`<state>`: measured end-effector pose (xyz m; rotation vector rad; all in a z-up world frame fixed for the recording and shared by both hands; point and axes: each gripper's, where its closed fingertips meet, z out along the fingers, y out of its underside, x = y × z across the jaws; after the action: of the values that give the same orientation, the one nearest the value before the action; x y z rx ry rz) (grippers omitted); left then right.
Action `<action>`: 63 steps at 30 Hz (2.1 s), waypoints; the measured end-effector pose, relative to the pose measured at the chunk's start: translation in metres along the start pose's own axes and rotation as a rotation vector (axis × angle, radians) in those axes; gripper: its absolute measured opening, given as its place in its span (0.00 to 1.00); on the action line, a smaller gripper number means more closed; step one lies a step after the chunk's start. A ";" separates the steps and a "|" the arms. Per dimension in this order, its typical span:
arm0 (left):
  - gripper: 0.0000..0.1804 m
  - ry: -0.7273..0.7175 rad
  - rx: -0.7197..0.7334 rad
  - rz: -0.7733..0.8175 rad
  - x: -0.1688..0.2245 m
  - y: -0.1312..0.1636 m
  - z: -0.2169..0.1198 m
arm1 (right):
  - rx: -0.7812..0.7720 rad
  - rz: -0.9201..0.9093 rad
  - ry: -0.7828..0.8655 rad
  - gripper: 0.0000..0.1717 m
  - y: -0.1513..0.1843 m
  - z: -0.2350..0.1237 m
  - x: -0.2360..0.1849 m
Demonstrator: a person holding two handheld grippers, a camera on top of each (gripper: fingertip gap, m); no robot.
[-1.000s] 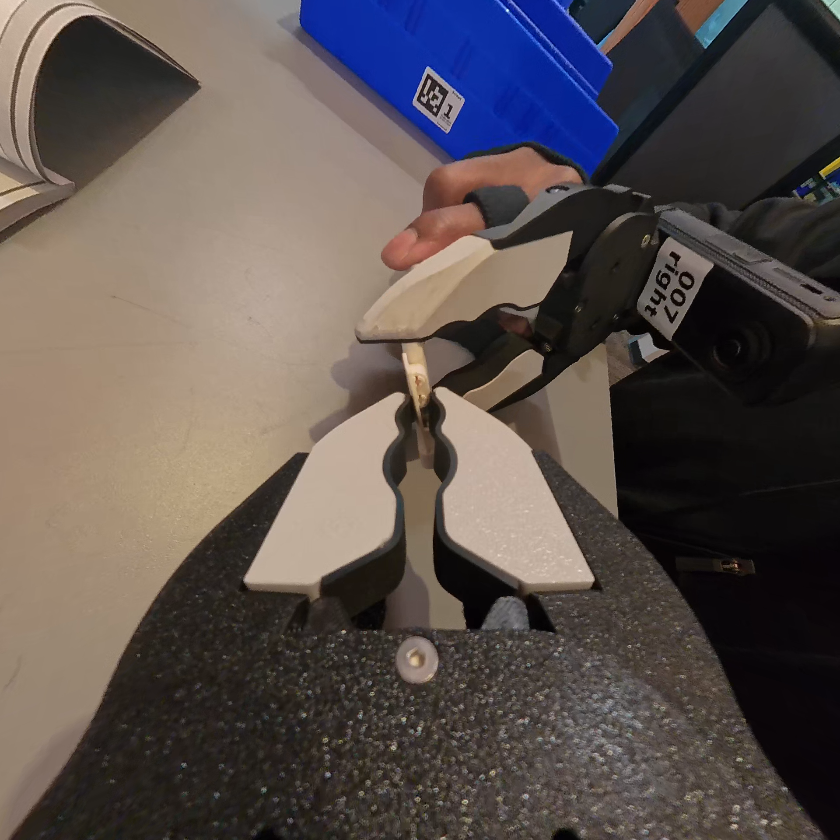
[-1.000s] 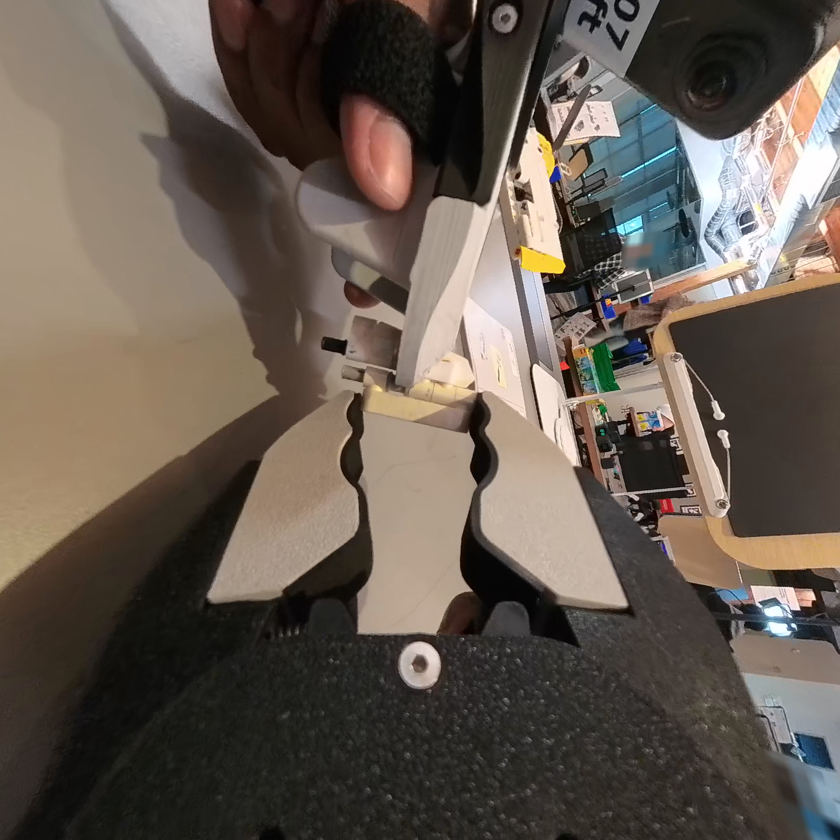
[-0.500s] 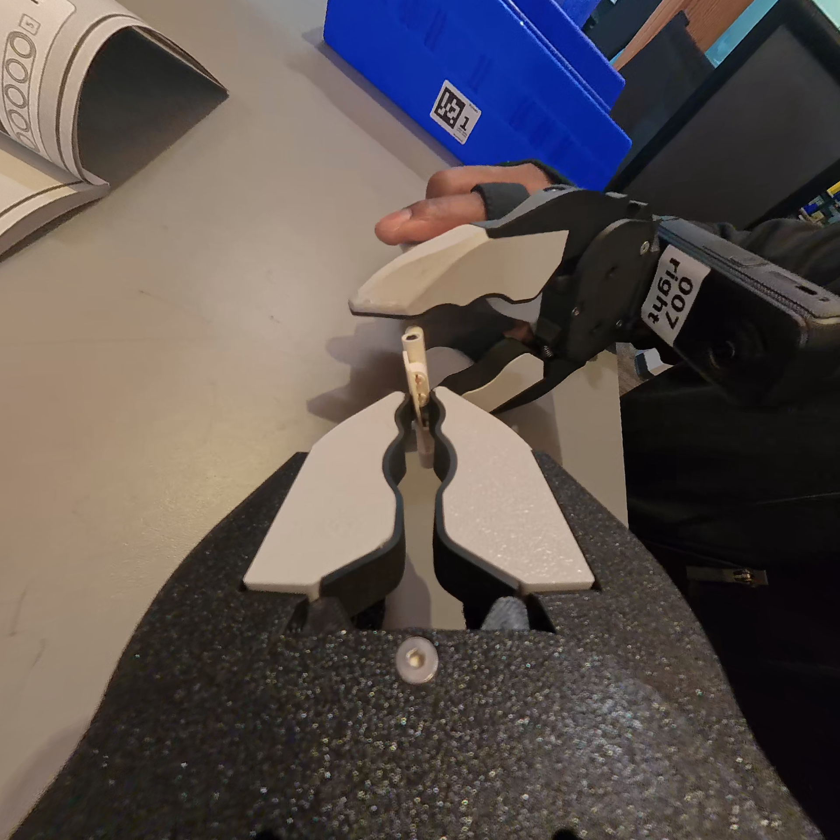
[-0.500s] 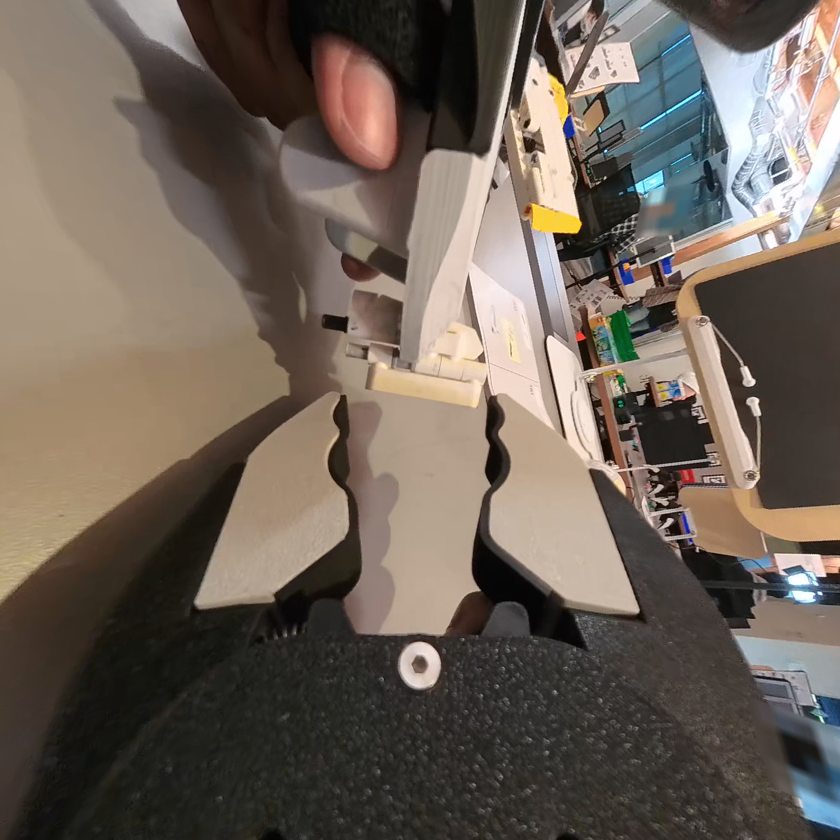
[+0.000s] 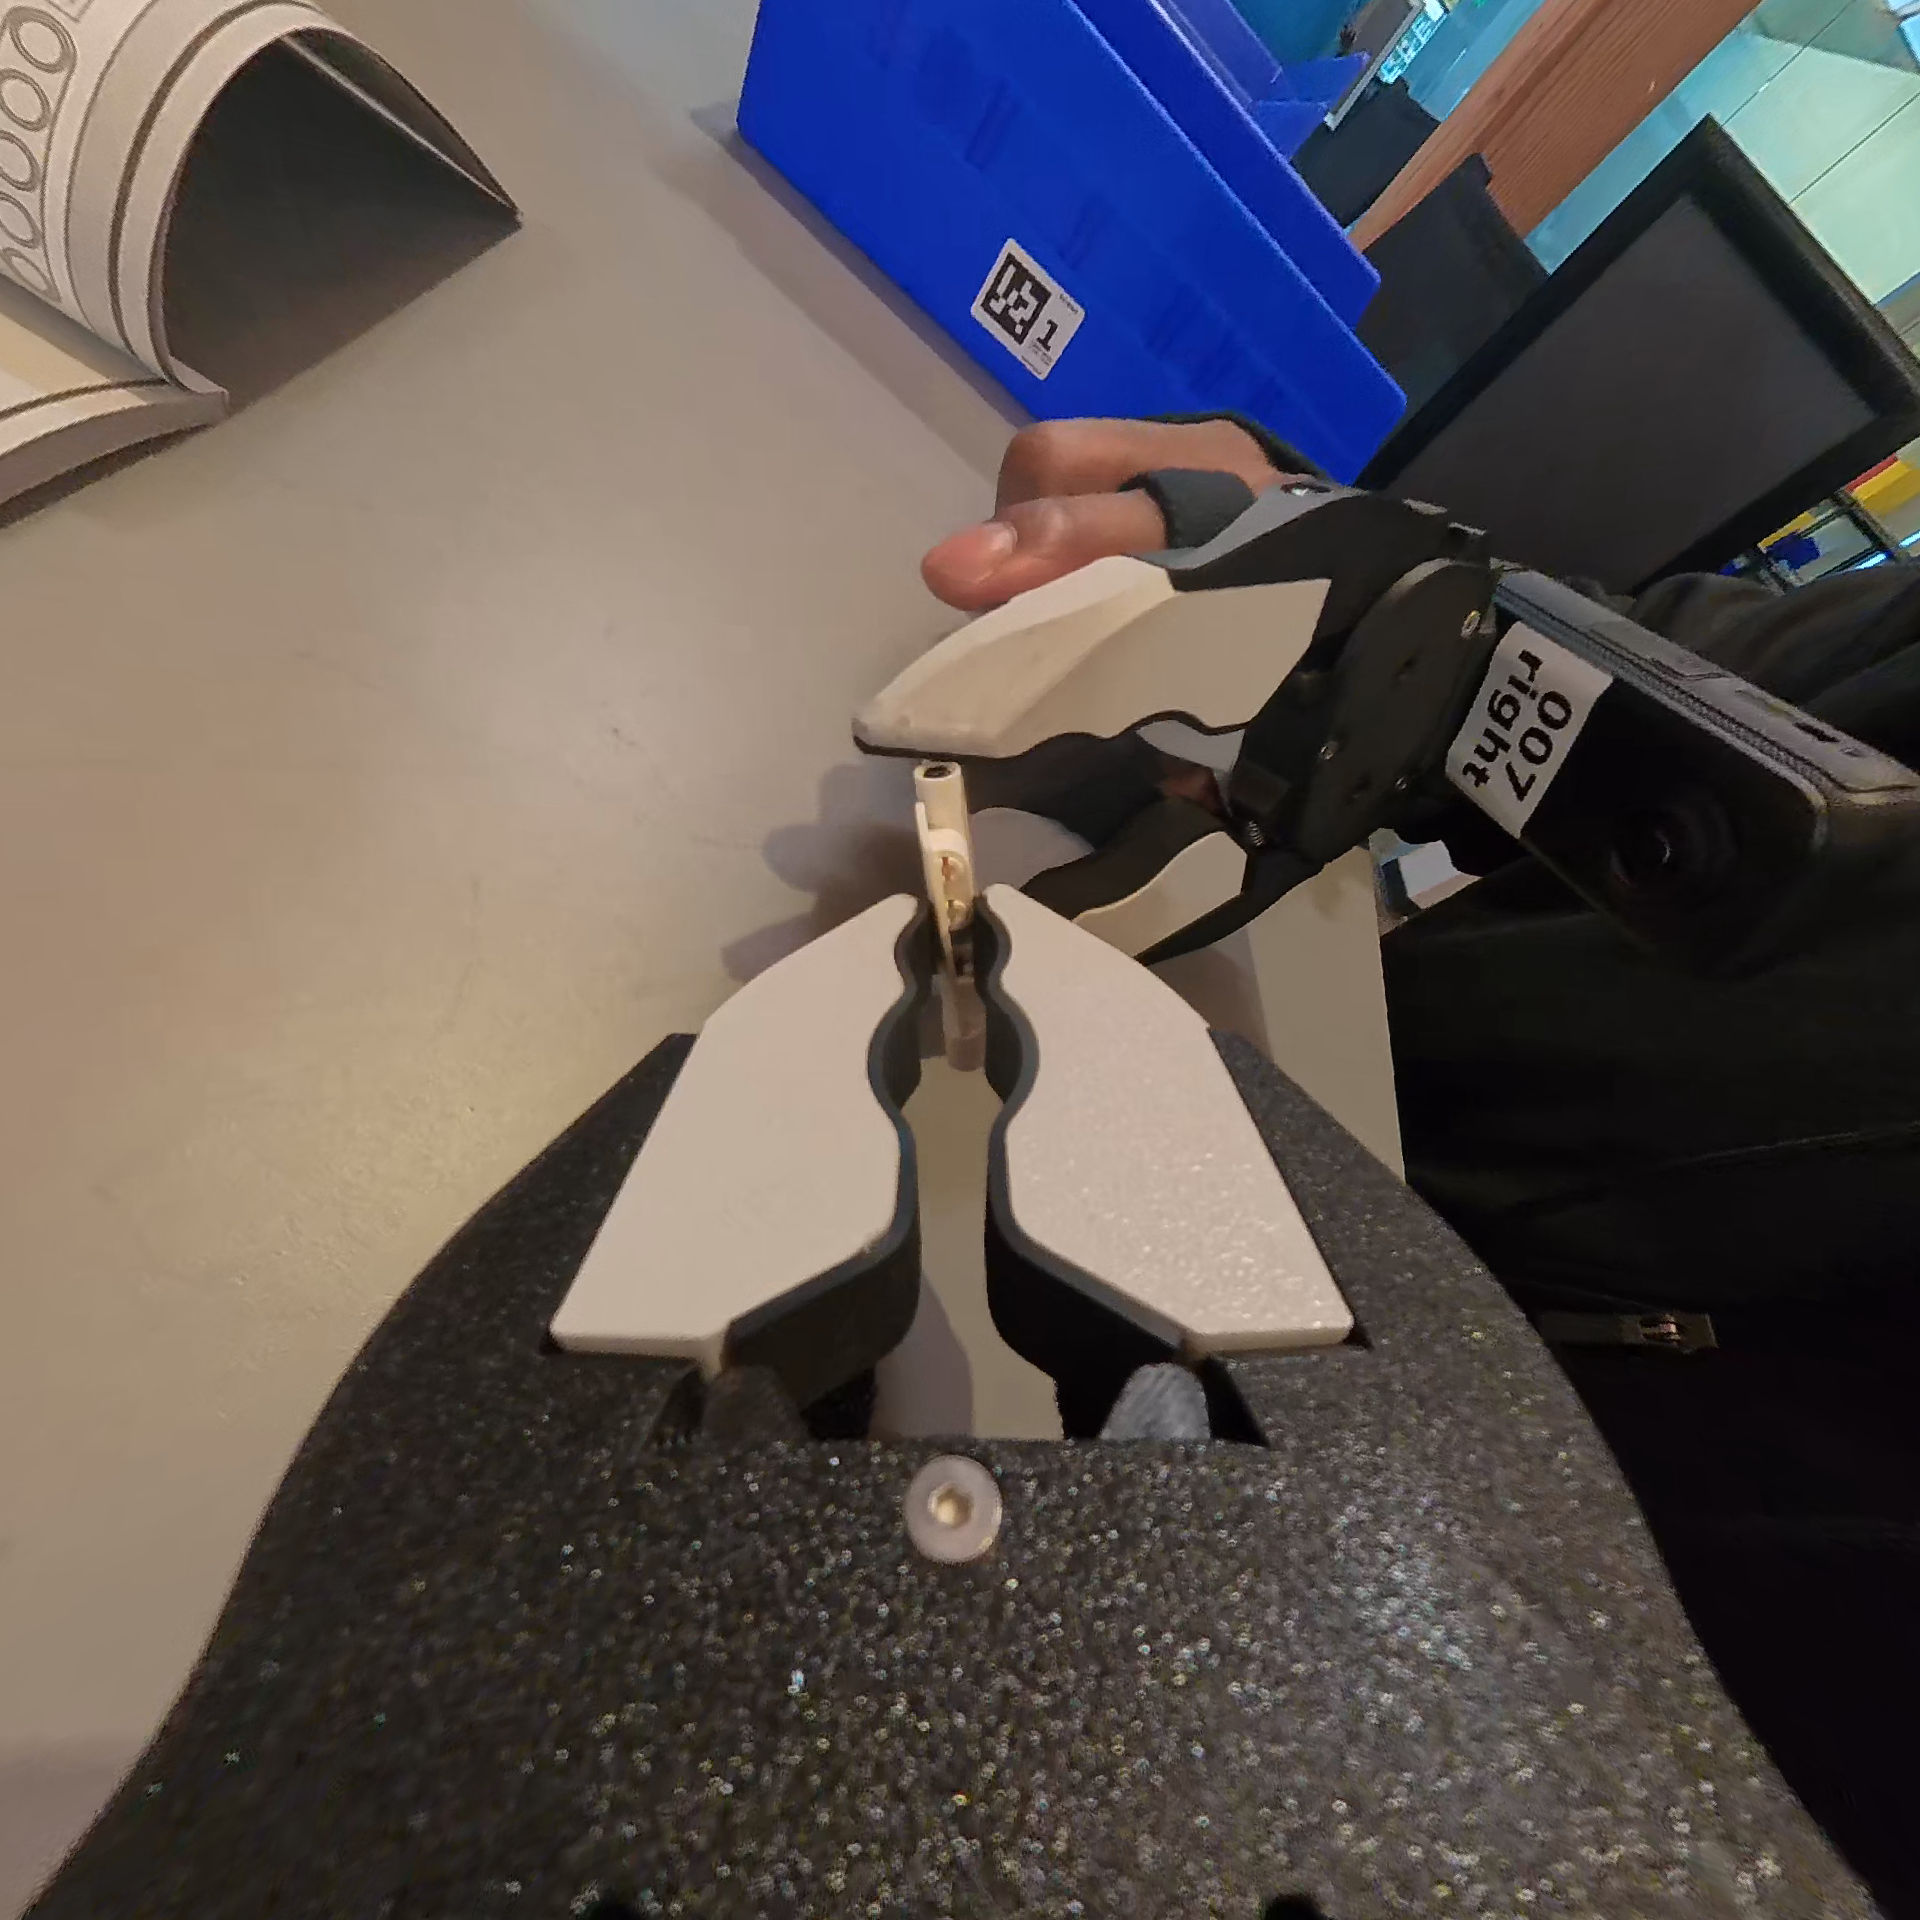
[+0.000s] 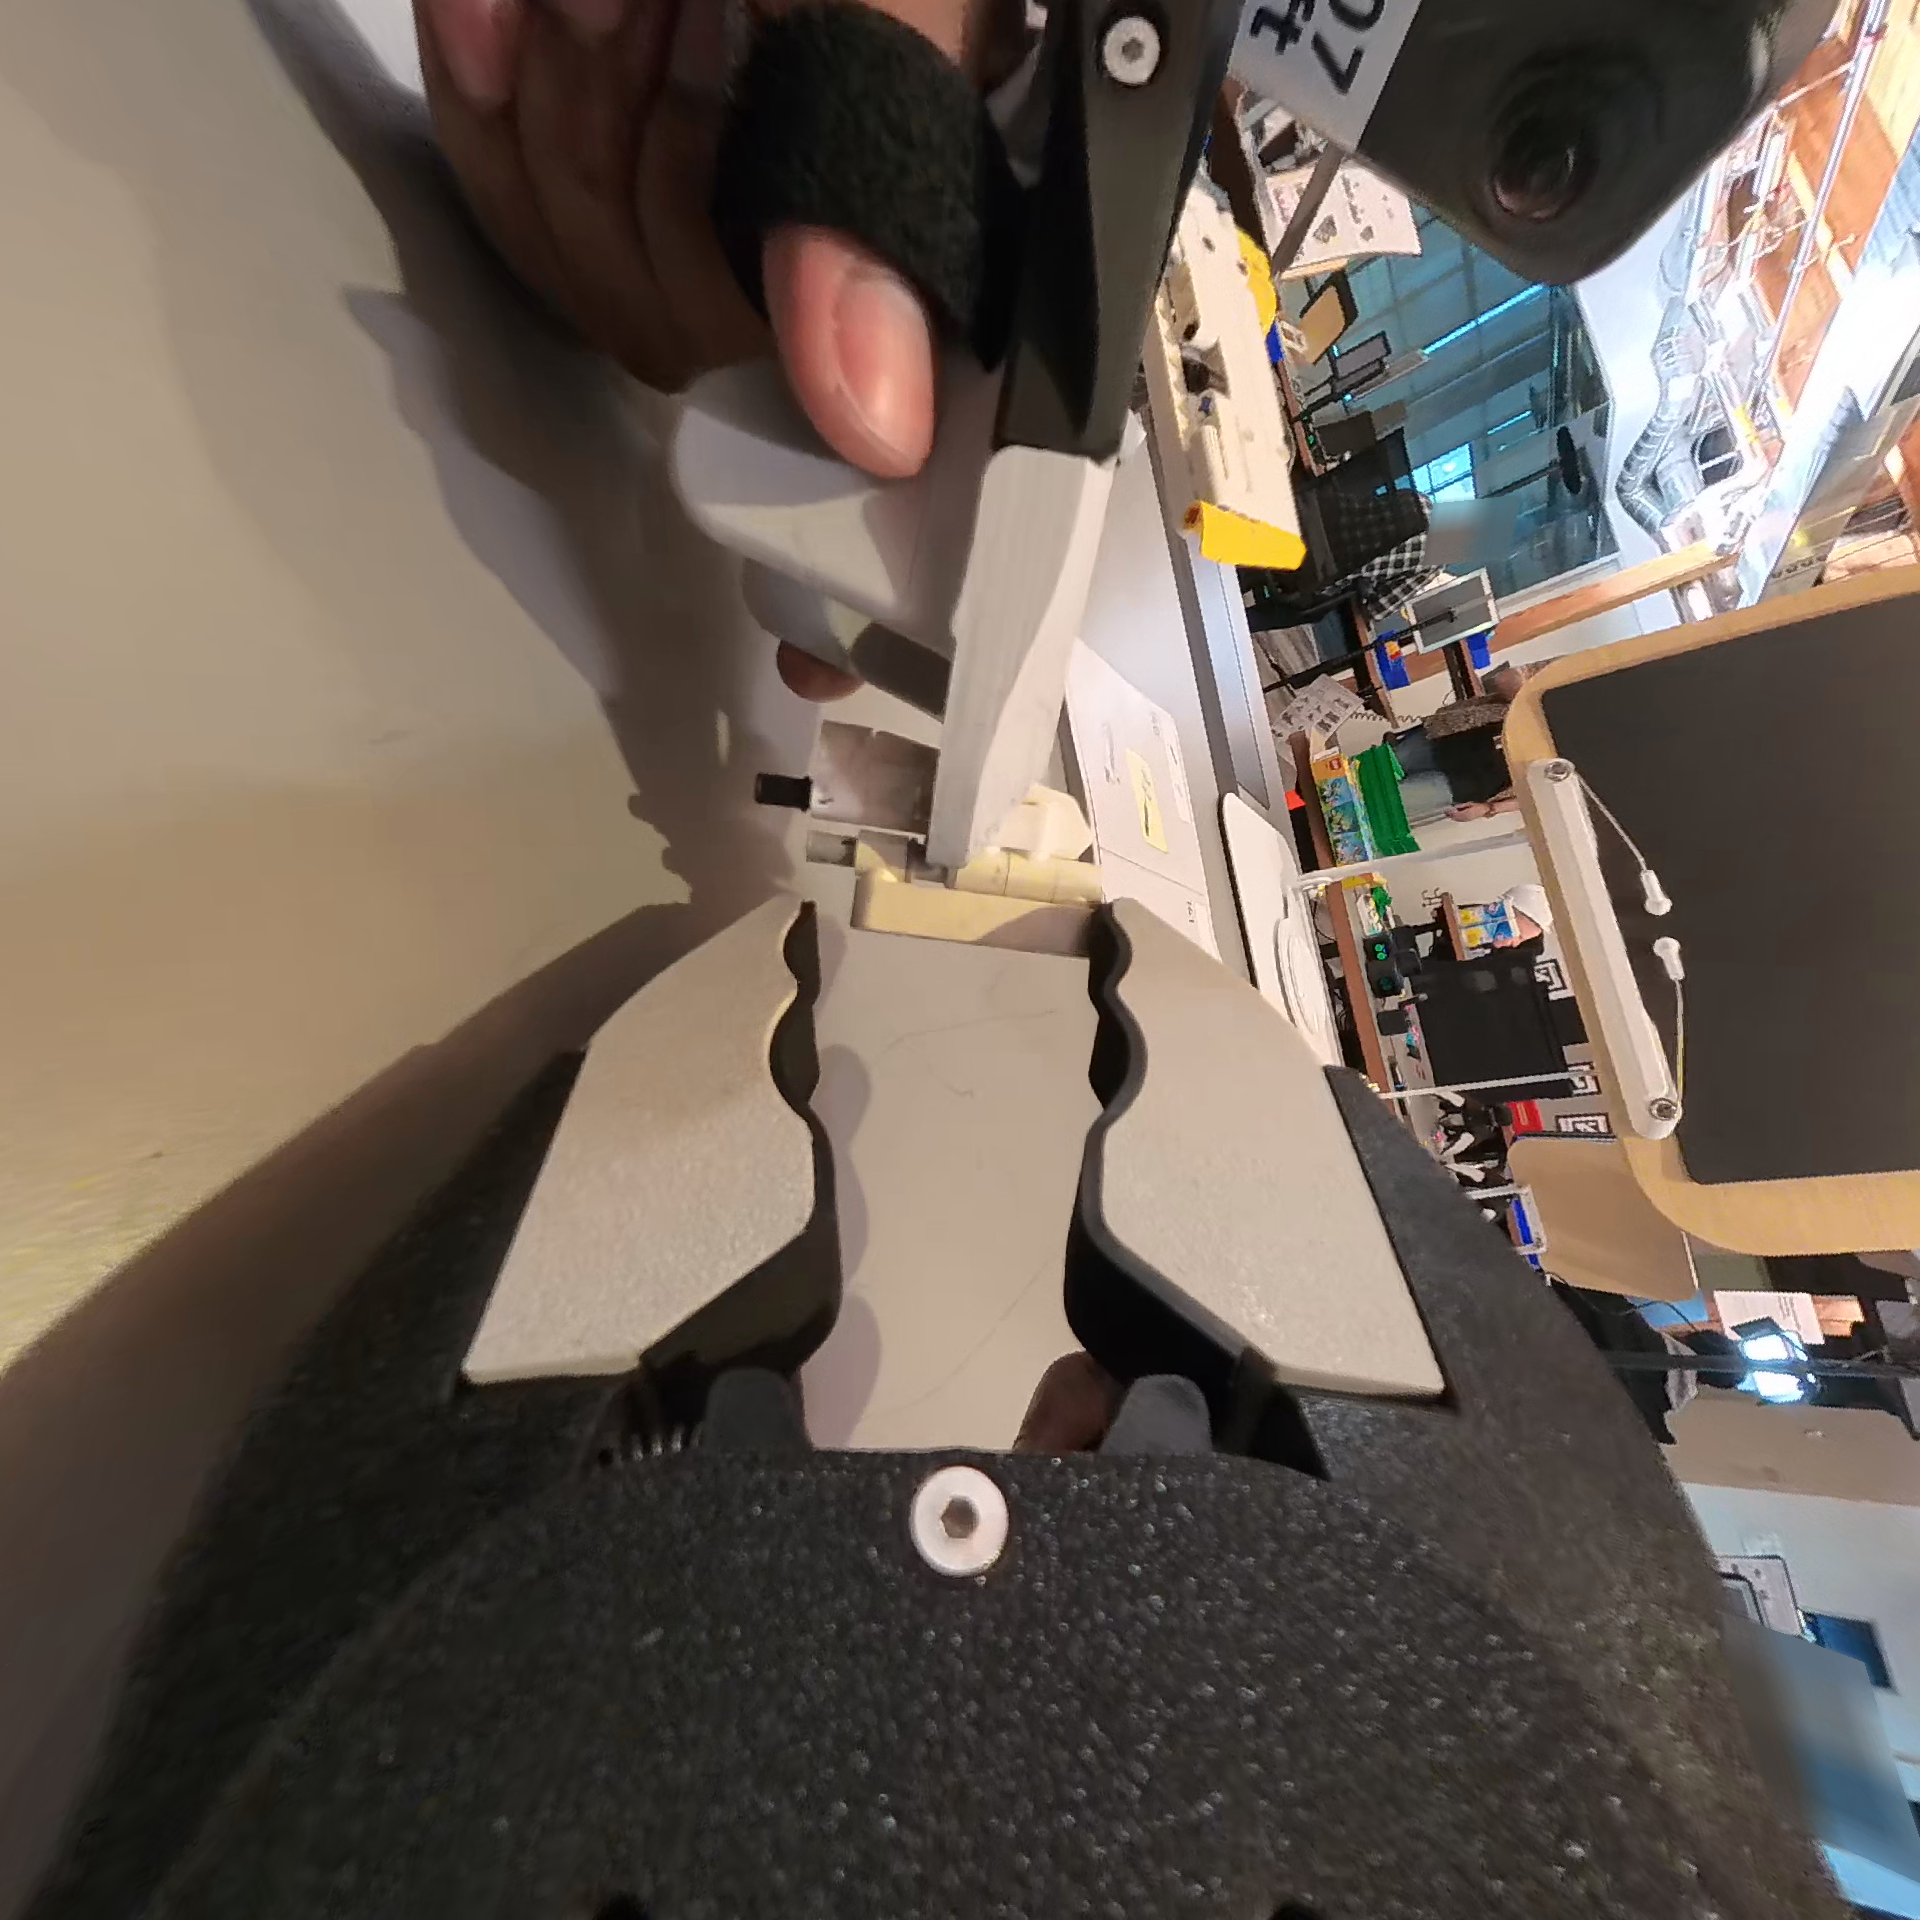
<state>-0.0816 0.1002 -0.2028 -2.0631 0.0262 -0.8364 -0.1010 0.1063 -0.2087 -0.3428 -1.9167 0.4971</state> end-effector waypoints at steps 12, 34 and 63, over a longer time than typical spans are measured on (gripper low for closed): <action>0.07 -0.064 -0.011 -0.034 -0.012 0.001 0.005 | -0.082 0.047 -0.038 0.25 0.015 0.003 -0.002; 0.13 -0.038 -0.008 -0.052 -0.009 -0.001 0.014 | -0.007 0.091 0.001 0.26 0.006 0.002 0.005; 0.13 -0.152 0.090 -0.055 -0.022 -0.009 -0.003 | -0.299 0.914 0.238 0.52 0.115 0.044 0.118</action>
<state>-0.1030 0.1101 -0.2073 -2.0442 -0.1495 -0.6985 -0.1863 0.2518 -0.1852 -1.4345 -1.5171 0.7084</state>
